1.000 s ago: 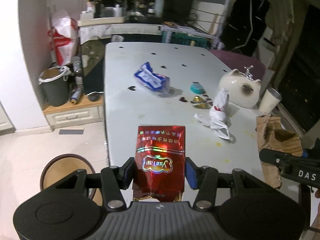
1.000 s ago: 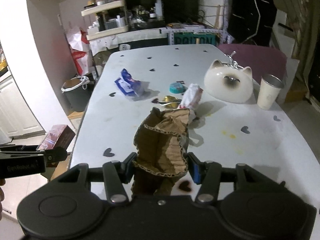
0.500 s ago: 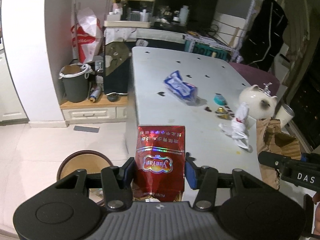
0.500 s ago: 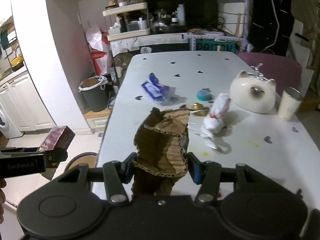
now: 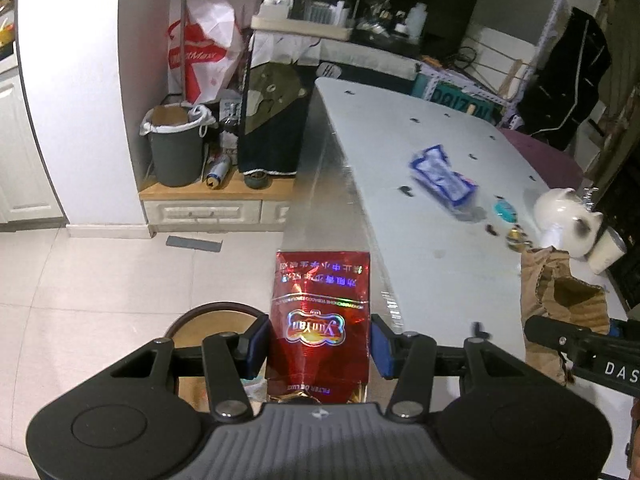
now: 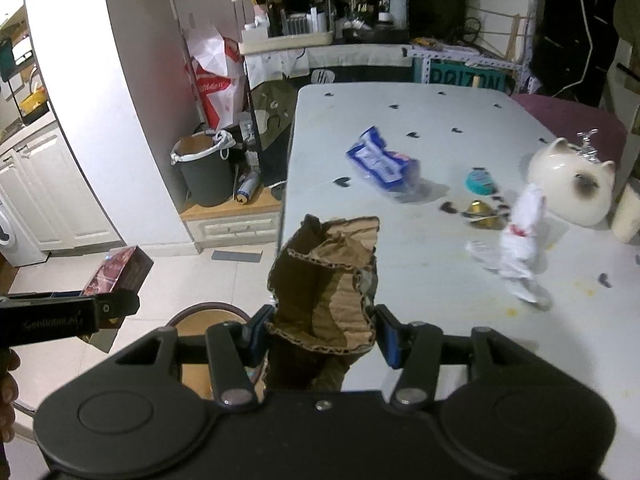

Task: Collect trash
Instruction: 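Carry the red pack in the left tool while the right tool carries the cardboard toward the wastebasket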

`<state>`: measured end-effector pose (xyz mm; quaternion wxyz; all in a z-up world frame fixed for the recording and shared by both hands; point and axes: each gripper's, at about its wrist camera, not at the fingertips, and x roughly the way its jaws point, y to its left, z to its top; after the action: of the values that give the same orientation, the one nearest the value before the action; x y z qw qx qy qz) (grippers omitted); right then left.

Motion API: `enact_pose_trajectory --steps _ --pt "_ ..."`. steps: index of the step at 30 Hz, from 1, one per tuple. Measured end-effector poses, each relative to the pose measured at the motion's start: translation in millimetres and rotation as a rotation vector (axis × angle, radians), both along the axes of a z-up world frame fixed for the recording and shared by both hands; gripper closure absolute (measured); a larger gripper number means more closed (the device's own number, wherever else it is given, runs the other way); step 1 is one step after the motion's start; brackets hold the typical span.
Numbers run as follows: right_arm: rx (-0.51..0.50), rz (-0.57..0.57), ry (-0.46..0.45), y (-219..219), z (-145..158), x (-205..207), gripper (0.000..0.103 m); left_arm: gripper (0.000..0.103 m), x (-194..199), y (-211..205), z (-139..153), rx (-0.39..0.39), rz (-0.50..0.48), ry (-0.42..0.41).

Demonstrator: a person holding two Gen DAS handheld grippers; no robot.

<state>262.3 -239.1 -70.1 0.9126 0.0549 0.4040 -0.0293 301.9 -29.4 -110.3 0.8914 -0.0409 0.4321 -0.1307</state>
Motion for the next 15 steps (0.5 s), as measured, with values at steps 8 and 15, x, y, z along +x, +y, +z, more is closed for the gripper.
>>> enact_pose_trajectory --steps 8,15 --pt "0.016 -0.009 0.059 50 -27 52 0.049 0.051 56 68 -24 0.02 0.045 0.055" --pt "0.046 0.047 0.147 87 -64 99 0.049 0.051 90 105 -64 0.014 0.09 0.159"
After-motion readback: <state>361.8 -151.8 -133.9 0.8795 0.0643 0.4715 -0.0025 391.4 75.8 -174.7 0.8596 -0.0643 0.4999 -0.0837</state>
